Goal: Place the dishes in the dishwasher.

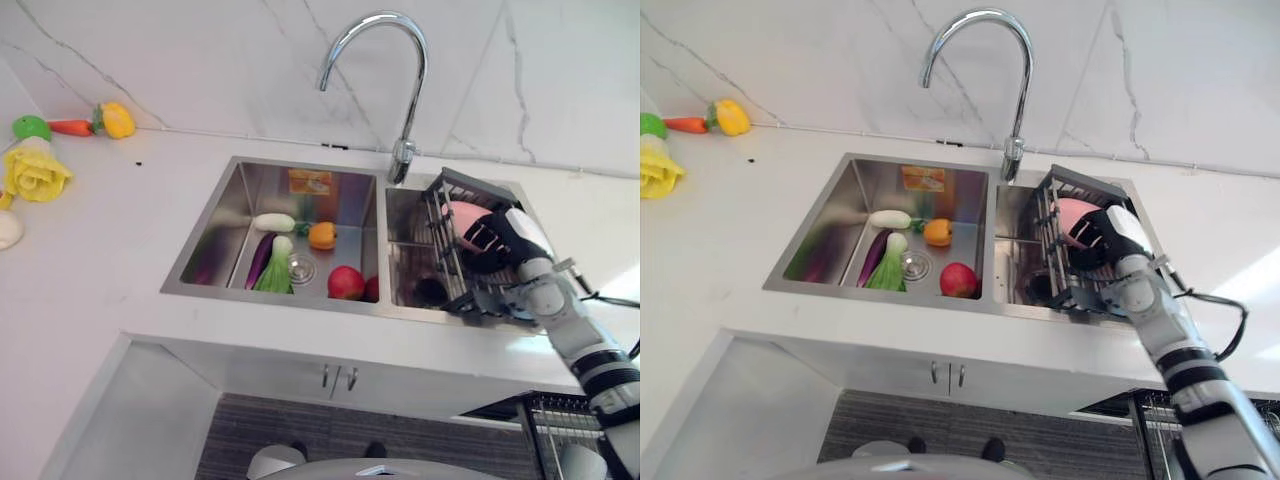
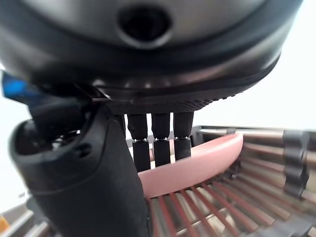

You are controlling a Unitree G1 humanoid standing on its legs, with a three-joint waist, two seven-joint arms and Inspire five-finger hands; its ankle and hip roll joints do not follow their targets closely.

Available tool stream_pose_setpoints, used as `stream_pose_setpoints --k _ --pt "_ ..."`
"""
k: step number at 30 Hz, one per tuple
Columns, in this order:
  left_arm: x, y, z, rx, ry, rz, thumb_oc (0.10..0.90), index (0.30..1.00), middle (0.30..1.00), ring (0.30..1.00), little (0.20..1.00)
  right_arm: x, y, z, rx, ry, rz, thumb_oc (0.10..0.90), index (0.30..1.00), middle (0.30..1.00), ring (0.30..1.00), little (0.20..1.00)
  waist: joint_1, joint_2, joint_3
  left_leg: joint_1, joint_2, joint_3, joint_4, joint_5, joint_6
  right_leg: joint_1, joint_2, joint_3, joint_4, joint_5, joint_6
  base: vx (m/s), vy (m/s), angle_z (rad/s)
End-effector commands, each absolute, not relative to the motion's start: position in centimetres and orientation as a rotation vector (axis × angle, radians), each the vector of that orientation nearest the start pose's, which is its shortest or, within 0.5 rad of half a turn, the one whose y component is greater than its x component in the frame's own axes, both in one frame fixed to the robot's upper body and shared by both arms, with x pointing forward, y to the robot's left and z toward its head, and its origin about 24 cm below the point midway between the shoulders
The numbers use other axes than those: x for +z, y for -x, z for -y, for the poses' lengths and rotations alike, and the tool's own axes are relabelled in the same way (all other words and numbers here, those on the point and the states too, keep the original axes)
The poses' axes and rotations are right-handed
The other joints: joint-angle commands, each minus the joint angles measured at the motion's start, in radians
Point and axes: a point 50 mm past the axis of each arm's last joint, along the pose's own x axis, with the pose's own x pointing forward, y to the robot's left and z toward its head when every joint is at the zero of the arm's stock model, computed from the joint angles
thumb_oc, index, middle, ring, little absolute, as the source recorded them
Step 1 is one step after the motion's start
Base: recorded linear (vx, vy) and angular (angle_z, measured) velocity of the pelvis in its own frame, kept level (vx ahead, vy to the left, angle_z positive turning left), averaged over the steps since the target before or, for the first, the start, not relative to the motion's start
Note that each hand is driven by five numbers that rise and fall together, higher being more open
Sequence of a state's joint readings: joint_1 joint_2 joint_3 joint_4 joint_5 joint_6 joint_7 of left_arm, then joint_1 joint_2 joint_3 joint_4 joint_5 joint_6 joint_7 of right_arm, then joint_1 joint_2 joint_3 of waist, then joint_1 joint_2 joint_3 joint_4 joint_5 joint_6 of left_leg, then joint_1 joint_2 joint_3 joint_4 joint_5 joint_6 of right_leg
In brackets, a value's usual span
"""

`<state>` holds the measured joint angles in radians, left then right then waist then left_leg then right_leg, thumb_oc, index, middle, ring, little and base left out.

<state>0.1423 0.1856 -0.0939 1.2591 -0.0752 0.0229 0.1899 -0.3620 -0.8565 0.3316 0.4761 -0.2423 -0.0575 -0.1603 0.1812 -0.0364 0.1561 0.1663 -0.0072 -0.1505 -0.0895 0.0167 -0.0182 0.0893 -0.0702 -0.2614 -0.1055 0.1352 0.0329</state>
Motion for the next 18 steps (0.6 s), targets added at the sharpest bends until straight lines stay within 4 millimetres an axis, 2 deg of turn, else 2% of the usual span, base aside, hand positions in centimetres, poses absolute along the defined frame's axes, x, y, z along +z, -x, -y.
stream_pose_setpoints --k 1,4,5,8,10,11,16,17,18 --pt "-17.3 -3.0 -22.3 0.203 -0.334 -1.387 0.8 0.9 0.9 0.9 0.9 17.7 -32.9 29.0 -0.218 1.205 0.274 0.4 0.3 0.3 0.3 0.3 -0.006 -0.028 -0.022 -0.045 -0.027 0.003 0.002 0.01 -0.036 0.124 0.001 0.017 0.021 -0.153 0.074 0.0 0.0 0.0" --pt "-17.3 -3.0 -22.4 0.205 -0.335 -1.393 0.8 0.9 0.9 0.9 0.9 17.3 -33.1 28.8 -0.225 1.159 0.262 0.4 0.3 0.3 0.3 0.3 -0.004 -0.03 -0.022 -0.045 -0.027 0.002 0.002 0.01 -0.035 0.125 0.0 0.016 0.021 -0.154 0.073 0.0 0.0 0.0" --pt "-17.3 -3.1 -22.3 0.209 -0.331 -1.391 0.8 0.9 0.9 0.9 0.9 16.9 -33.4 28.5 -0.243 1.083 0.261 0.4 0.3 0.3 0.3 0.3 -0.001 -0.03 -0.021 -0.045 -0.028 0.0 0.002 0.01 -0.034 0.125 0.0 0.017 0.021 -0.153 0.073 0.0 0.0 0.0" --pt "-17.3 -3.1 -22.3 0.214 -0.324 -1.395 0.8 0.9 0.9 0.9 0.9 16.3 -33.5 28.3 -0.259 1.01 0.244 0.4 0.3 0.3 0.3 0.3 -0.001 -0.031 -0.021 -0.044 -0.028 0.0 0.002 0.01 -0.033 0.126 -0.001 0.018 0.021 -0.153 0.072 0.0 0.0 0.0" --pt "-17.4 -2.7 -22.2 0.227 -0.304 -1.413 0.8 0.9 0.9 0.9 0.9 14.2 -33.7 28.1 -0.306 0.709 0.188 0.4 0.3 0.3 0.3 0.3 0.002 -0.032 -0.023 -0.044 -0.029 -0.001 0.002 0.01 -0.032 0.127 -0.002 0.015 0.02 -0.153 0.071 0.0 0.0 0.0" --pt "-17.4 -2.7 -22.2 0.227 -0.305 -1.413 0.8 0.9 0.9 0.9 0.9 14.2 -33.7 28.1 -0.306 0.708 0.188 0.4 0.3 0.3 0.3 0.3 0.002 -0.032 -0.023 -0.044 -0.03 -0.001 0.002 0.01 -0.032 0.127 -0.002 0.015 0.02 -0.154 0.071 0.0 0.0 0.0" --pt "-17.4 -2.4 -22.3 0.249 -0.284 -1.433 0.8 0.9 0.9 0.9 0.9 11.8 -33.9 27.6 -0.335 0.335 0.112 0.4 0.3 0.3 0.3 0.3 0.007 -0.036 -0.023 -0.043 -0.031 -0.001 0.002 0.012 -0.032 0.13 -0.003 0.013 0.021 -0.154 0.069 0.0 0.0 0.0" --pt "-17.4 -2.4 -22.3 0.249 -0.284 -1.433 0.8 0.9 0.9 0.9 0.9 11.8 -33.9 27.6 -0.335 0.335 0.112 0.4 0.3 0.3 0.3 0.3 0.007 -0.036 -0.023 -0.043 -0.031 -0.001 0.002 0.012 -0.032 0.13 -0.003 0.013 0.021 -0.154 0.069 0.0 0.0 0.0" --pt "-17.4 -2.3 -22.3 0.254 -0.277 -1.436 0.8 0.9 0.9 0.9 0.9 11.4 -34.0 27.3 -0.333 0.258 0.105 0.4 0.3 0.3 0.3 0.3 0.008 -0.037 -0.024 -0.043 -0.031 0.0 0.002 0.012 -0.032 0.13 -0.003 0.012 0.021 -0.154 0.069 0.0 0.0 0.0"
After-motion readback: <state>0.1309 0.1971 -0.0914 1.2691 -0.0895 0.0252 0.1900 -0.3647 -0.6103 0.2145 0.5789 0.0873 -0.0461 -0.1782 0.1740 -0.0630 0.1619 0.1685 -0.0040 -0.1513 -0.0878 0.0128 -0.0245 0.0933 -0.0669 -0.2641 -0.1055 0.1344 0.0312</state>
